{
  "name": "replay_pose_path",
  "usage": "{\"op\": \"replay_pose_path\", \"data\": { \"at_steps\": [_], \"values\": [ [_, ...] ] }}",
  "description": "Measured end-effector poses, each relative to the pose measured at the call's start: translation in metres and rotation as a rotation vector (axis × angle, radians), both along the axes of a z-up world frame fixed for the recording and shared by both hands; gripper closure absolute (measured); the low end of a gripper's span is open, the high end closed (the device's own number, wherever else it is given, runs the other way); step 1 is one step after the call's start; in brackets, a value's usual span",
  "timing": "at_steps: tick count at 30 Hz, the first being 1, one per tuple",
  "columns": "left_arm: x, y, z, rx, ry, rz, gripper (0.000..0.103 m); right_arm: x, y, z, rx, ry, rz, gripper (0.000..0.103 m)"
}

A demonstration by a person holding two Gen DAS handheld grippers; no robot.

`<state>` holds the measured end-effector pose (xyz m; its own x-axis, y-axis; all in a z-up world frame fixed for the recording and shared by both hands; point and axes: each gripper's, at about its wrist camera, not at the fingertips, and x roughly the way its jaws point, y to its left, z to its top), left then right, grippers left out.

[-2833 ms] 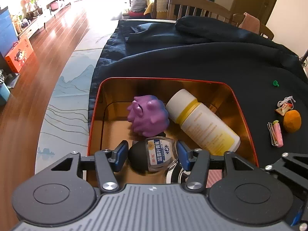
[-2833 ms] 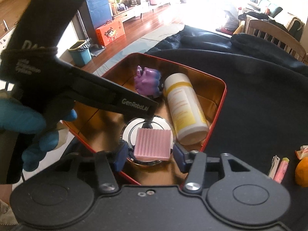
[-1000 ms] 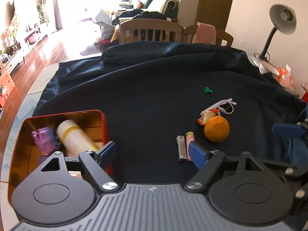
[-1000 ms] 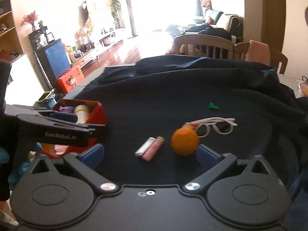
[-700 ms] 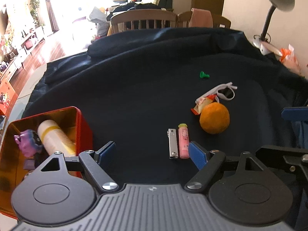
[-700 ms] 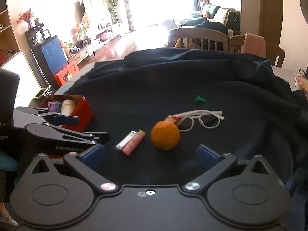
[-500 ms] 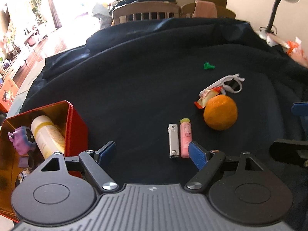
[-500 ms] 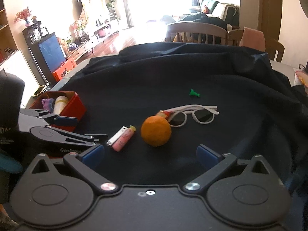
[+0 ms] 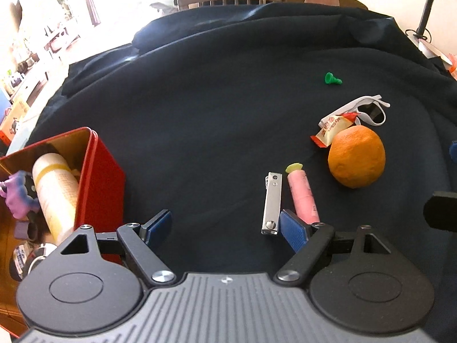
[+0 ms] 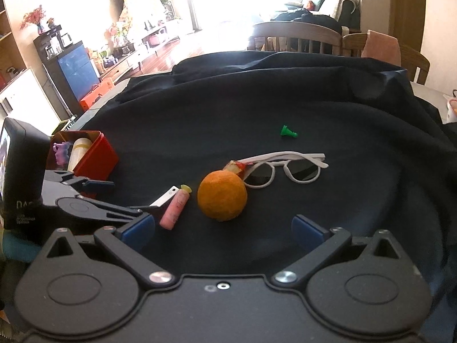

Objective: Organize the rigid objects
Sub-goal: 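Move the left tool to the silver clipper while the right tool approaches the orange, then grasp the silver clipper with the left tool while the right tool grasps the orange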

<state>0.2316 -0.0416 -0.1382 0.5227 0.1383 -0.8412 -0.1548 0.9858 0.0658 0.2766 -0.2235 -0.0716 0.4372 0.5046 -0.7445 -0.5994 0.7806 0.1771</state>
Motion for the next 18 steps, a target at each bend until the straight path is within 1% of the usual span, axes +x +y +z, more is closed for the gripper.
{"op": "replay_pose_path", "data": {
  "at_steps": [7, 11, 14, 15, 16, 17, 18],
  "values": [
    [0.002, -0.008, -0.005, -0.014, -0.020, -0.035, 0.021, 0.019, 0.017, -0.014, -0.026, 0.006, -0.010, 0.006],
    [0.001, -0.005, -0.006, -0.058, -0.033, -0.016, 0.021, 0.028, 0.026, -0.023, -0.037, 0.021, -0.014, 0.014],
    [0.002, -0.005, -0.005, -0.073, -0.047, -0.010, 0.022, 0.033, 0.030, -0.028, -0.038, 0.032, -0.015, 0.015],
    [0.001, -0.004, -0.005, -0.081, -0.054, -0.009, 0.024, 0.034, 0.031, -0.029, -0.038, 0.034, -0.015, 0.016],
    [0.000, -0.004, -0.004, -0.086, -0.061, -0.008, 0.028, 0.035, 0.032, -0.030, -0.040, 0.034, -0.016, 0.018],
    [0.000, -0.005, -0.004, -0.086, -0.064, -0.009, 0.031, 0.036, 0.034, -0.031, -0.041, 0.036, -0.017, 0.022],
    [-0.001, -0.006, -0.003, -0.087, -0.067, -0.013, 0.035, 0.037, 0.034, -0.032, -0.041, 0.041, -0.017, 0.024]
  ]
}}
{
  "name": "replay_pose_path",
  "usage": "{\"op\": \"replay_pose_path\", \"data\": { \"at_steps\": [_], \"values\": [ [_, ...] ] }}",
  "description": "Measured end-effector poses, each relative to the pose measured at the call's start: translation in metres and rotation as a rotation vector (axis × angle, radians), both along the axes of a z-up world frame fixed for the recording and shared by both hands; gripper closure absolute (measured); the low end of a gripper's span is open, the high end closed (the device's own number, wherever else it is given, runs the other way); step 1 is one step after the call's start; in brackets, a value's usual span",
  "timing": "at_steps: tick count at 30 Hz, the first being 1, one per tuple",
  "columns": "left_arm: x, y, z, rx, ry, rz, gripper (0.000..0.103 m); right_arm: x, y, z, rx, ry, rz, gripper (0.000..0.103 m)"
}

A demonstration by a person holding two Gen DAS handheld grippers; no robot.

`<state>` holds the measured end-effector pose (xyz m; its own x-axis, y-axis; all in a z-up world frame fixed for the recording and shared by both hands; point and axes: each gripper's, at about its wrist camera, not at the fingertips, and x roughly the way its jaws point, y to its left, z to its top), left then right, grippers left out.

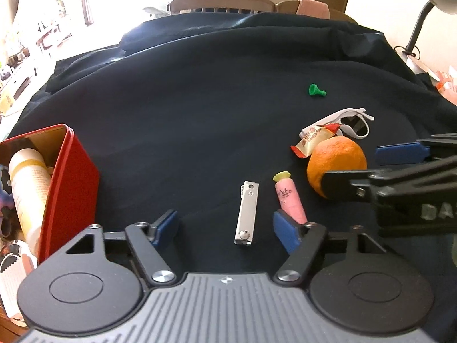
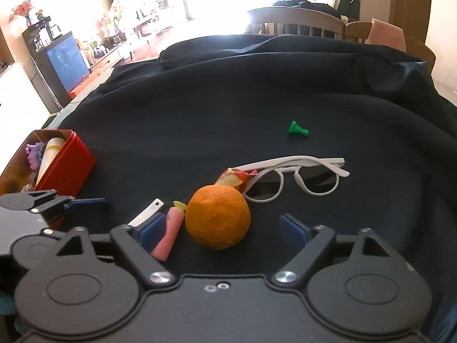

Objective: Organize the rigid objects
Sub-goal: 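Grasp the silver clipper with the left tool while the right tool grasps the orange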

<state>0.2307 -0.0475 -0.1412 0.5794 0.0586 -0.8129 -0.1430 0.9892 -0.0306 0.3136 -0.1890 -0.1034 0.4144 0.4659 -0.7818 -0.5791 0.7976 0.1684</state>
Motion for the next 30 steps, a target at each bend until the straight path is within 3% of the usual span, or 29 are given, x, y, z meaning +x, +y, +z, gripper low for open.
{"op": "replay_pose_path", "data": {
  "at_steps": [3, 6, 8, 13, 16, 30],
  "values": [
    [-0.002, -0.003, 0.002, -0.015, -0.006, -0.013, 0.049, 0.004, 0.002, -0.003, -0.002, 0.011, -0.009, 0.025],
    [-0.004, -0.009, 0.004, -0.018, -0.005, -0.034, 0.069, 0.007, 0.004, -0.007, -0.006, 0.023, -0.021, 0.031],
    [-0.005, -0.010, 0.005, -0.032, -0.004, -0.044, 0.072, 0.009, 0.005, -0.009, -0.002, 0.041, -0.025, 0.042],
    [-0.006, -0.005, 0.005, -0.047, 0.000, -0.029, 0.087, 0.008, 0.005, -0.010, -0.001, 0.045, -0.013, 0.050],
    [-0.004, -0.005, 0.005, -0.046, 0.004, -0.030, 0.091, 0.006, 0.005, -0.009, -0.008, 0.036, -0.014, 0.050],
    [-0.014, 0.011, 0.017, -0.091, 0.004, 0.007, 0.092, -0.018, -0.021, 0.000, 0.032, 0.077, -0.054, 0.050]
  ]
}}
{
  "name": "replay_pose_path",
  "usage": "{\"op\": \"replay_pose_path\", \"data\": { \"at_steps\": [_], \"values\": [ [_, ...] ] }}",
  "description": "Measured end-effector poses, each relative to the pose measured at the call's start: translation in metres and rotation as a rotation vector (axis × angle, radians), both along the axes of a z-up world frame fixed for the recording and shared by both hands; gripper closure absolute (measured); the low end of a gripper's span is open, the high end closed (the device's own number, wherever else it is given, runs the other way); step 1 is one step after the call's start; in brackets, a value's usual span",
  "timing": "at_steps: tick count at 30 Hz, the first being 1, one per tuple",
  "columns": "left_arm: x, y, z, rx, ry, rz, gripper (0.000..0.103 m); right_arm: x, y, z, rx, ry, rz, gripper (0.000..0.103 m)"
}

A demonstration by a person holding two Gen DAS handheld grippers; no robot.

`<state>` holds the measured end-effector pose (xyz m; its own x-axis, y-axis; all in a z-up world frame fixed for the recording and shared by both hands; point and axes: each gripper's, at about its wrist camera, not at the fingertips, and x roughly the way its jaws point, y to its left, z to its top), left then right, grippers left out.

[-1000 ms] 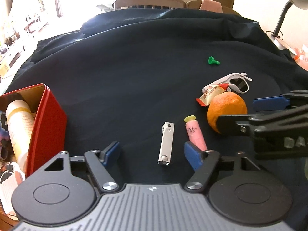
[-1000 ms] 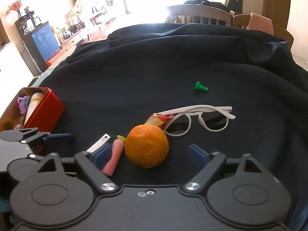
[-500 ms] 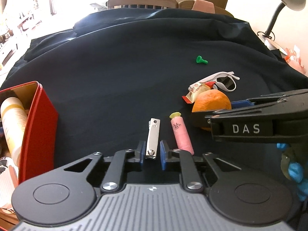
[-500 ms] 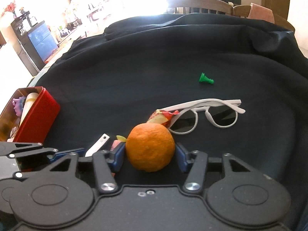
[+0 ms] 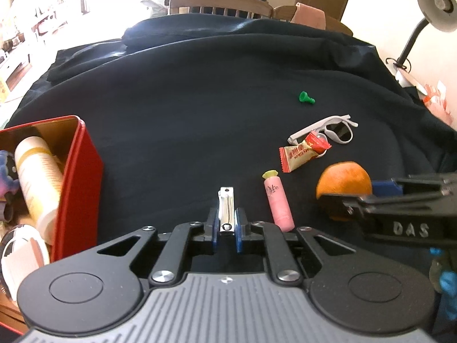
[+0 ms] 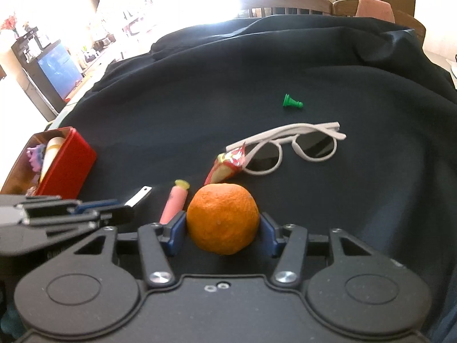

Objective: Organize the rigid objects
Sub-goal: 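Grasp the silver clipper with the left tool while the right tool grasps the orange, then carry the silver clipper and orange with both tools over the red tin box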

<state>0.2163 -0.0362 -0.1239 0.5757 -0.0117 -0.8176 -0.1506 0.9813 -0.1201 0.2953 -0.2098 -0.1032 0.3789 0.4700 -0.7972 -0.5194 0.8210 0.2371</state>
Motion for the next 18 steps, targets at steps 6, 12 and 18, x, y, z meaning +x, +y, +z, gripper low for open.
{"op": "replay_pose_path", "data": {
  "at_steps": [6, 12, 18],
  "values": [
    [-0.006, 0.007, 0.011, -0.022, 0.004, 0.003, 0.092, -0.017, -0.005, 0.009, 0.029, 0.018, -0.001, 0.050],
    [-0.015, 0.015, 0.023, -0.044, -0.006, 0.000, 0.092, -0.035, -0.005, 0.021, 0.053, 0.021, -0.002, 0.050],
    [-0.026, 0.023, 0.030, -0.072, -0.005, 0.005, 0.092, -0.050, -0.002, 0.032, 0.069, 0.022, -0.005, 0.050]
  ]
}}
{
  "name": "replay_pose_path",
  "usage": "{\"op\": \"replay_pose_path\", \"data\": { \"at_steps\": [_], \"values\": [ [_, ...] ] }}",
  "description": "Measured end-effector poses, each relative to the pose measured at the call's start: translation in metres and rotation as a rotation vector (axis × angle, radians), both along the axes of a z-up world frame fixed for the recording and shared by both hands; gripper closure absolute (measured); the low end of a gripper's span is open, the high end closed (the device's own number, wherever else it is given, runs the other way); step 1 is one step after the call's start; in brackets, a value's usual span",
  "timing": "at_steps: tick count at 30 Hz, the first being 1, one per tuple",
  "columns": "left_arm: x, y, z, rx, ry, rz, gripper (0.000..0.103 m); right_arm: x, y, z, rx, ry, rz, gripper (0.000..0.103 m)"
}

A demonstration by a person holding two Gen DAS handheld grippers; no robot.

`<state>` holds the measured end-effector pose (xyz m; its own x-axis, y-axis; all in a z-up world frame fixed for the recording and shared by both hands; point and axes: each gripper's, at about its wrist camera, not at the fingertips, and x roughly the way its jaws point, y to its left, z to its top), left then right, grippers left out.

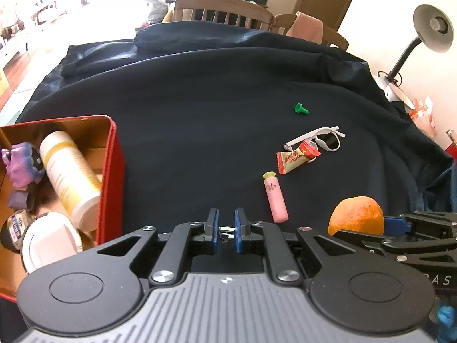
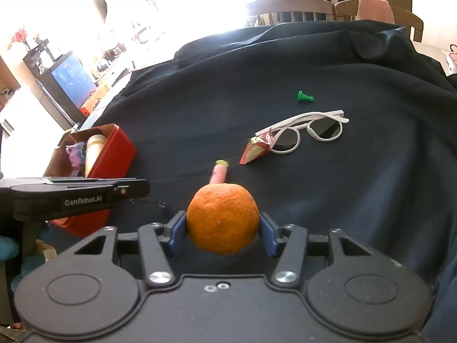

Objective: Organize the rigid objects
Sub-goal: 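Carry the silver clipper and orange with both tools over the red tin box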

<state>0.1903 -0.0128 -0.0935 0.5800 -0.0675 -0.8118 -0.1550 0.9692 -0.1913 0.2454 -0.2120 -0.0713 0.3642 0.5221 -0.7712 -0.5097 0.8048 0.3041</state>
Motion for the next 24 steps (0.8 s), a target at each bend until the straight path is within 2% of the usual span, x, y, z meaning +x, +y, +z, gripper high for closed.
{"op": "replay_pose_path", "data": {
  "at_steps": [7, 13, 20, 24],
  "values": [
    [-0.010, 0.010, 0.016, -0.021, -0.015, -0.016, 0.092, -0.014, 0.011, 0.010, 0.004, -0.012, 0.009, 0.050],
    [-0.019, 0.027, 0.038, -0.024, -0.063, -0.019, 0.092, -0.021, 0.022, 0.021, 0.015, -0.033, 0.006, 0.050],
    [-0.029, 0.061, 0.062, -0.051, -0.106, 0.034, 0.092, -0.027, 0.047, 0.035, 0.027, -0.063, 0.034, 0.050],
    [-0.036, 0.086, 0.075, -0.038, -0.135, 0.066, 0.092, -0.030, 0.070, 0.041, 0.032, -0.079, 0.071, 0.050]
  ]
}}
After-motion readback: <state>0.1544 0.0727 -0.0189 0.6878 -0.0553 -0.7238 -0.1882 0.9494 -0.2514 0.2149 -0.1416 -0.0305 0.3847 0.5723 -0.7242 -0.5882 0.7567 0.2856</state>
